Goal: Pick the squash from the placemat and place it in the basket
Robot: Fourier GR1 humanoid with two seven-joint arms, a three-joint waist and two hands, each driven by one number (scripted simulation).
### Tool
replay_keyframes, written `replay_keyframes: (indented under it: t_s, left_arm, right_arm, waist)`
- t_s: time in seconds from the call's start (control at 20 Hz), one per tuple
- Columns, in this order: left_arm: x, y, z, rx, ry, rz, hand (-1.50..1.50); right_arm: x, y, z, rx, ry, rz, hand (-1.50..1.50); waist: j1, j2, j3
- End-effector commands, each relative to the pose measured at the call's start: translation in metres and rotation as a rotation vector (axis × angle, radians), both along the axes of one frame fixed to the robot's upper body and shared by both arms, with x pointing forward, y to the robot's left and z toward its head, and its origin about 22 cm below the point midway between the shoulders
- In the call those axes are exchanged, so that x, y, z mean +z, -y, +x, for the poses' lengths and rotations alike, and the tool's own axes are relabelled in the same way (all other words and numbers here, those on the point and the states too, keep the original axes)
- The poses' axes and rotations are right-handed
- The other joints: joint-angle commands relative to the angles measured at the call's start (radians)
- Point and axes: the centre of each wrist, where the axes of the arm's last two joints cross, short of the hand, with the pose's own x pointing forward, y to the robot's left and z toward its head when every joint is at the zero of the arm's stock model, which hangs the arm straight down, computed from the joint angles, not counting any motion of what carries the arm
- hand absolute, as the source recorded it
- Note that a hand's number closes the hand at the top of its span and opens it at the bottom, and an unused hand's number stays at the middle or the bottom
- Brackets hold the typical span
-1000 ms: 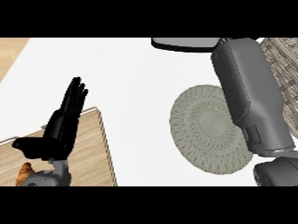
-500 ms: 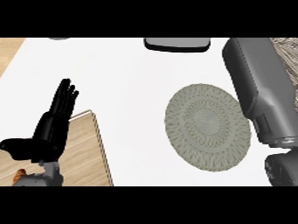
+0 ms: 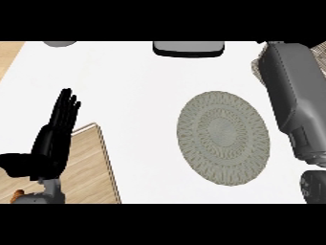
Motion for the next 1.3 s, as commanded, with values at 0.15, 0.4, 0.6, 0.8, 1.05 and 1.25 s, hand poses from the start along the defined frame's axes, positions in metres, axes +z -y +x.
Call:
replay_keyframes:
  t_s: [0.15,0.4,0.6,0.8,1.05,1.25]
  left_arm:
    - [0.010,0.010,0.003,-0.003,0.001,-0.009,0.00]
    - [-0.002,-0.003,-0.006,0.002,0.007,0.008,0.00]
    - [-0.009,0.004,0.005,0.008,-0.005,-0.005,0.00]
    - [-0.004,0.012,-0.011,0.002,0.007,-0.005,0.00]
    - [0.004,-0.009,0.004,-0.001,-0.010,-0.009,0.00]
    - [0.006,-0.012,-0.013,-0.005,-0.011,-0.006,0.00]
  right_arm:
    - [-0.012,0.017,-0.003,-0.128,-0.021,0.086,1.50]
    - [-0.038,0.043,-0.008,-0.129,-0.091,0.101,1.50]
    - [-0.056,0.046,-0.014,-0.138,-0.084,0.121,1.50]
    - [-0.064,0.088,-0.023,-0.135,-0.065,0.123,1.50]
    - [-0.082,0.079,-0.028,-0.139,-0.022,0.150,1.50]
    - [-0.098,0.087,-0.038,-0.186,-0.028,0.152,1.50]
  waist:
    - [-0.013,-0.005,0.000]
    - [-0.006,-0.003,0.000]
    - [-0.016,-0.003,0.000]
    - [-0.002,0.001,0.001]
    - [-0.008,-0.001,0.001]
    - [-0.011,-0.006,0.001]
